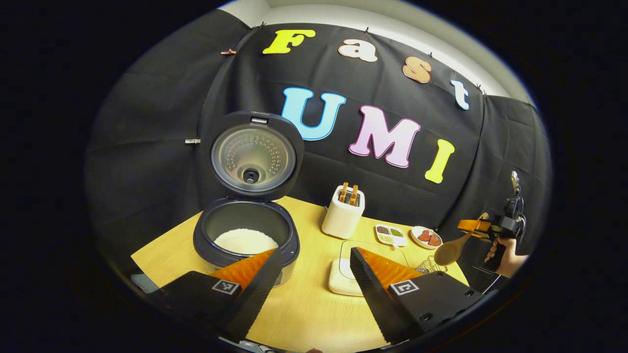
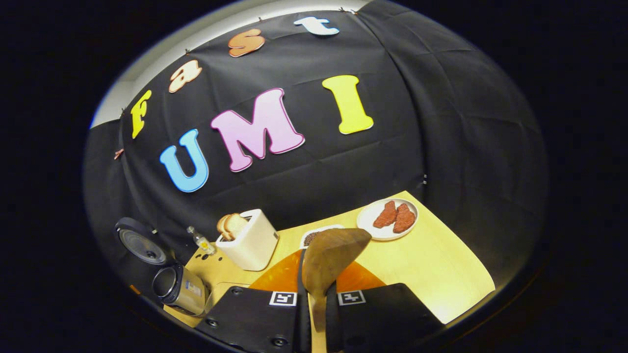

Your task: Close the left gripper, press the button to open the rice cooker; take a wooden spoon from the chopstick holder with the right hand, scoop a spoonful of rice and pour it into the rice cooker, then put the wooden spoon back into the chopstick holder.

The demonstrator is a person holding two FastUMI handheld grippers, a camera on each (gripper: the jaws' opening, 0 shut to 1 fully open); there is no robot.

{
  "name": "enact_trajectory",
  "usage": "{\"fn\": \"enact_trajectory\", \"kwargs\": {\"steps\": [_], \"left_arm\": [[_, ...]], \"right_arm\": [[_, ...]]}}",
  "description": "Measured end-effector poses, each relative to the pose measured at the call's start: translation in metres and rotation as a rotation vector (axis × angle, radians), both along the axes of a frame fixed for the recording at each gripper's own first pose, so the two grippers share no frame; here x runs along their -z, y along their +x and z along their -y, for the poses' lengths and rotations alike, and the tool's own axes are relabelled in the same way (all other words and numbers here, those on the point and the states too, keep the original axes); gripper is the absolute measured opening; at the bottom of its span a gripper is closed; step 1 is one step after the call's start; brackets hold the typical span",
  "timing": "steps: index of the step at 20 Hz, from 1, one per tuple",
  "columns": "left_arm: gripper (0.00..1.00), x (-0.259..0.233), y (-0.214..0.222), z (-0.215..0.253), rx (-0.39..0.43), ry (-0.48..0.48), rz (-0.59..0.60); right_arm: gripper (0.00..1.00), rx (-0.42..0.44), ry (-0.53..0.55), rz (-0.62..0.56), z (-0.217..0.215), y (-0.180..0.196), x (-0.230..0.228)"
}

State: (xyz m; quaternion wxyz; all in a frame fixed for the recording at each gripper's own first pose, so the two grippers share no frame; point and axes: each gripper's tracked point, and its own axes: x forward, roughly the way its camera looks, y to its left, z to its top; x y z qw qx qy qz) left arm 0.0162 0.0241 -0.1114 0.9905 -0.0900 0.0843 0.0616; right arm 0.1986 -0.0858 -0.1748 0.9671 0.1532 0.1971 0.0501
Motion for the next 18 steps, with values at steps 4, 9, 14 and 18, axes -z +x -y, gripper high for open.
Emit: {"fn": "enact_trajectory", "kwargs": {"steps": [4,9,14,18], "left_arm": [[0.96,-0.002,-0.002,0.015,-0.055,-0.030,-0.002],[0.96,-0.006,-0.007,0.016,-0.107,0.005,-0.012],[0.96,-0.013,-0.006,0.002,-0.146,0.006,-0.013],[0.96,-0.030,-0.003,-0.017,-0.172,0.028,0.016]], "right_arm": [[0.16,0.039,0.041,-0.039,0.022,0.015,0.027],[0.16,0.033,0.012,-0.087,0.027,0.020,0.068],[0.17,0.087,0.034,-0.147,0.029,0.025,0.103],[0.40,0.104,0.005,-0.118,0.032,0.025,0.101]]}}
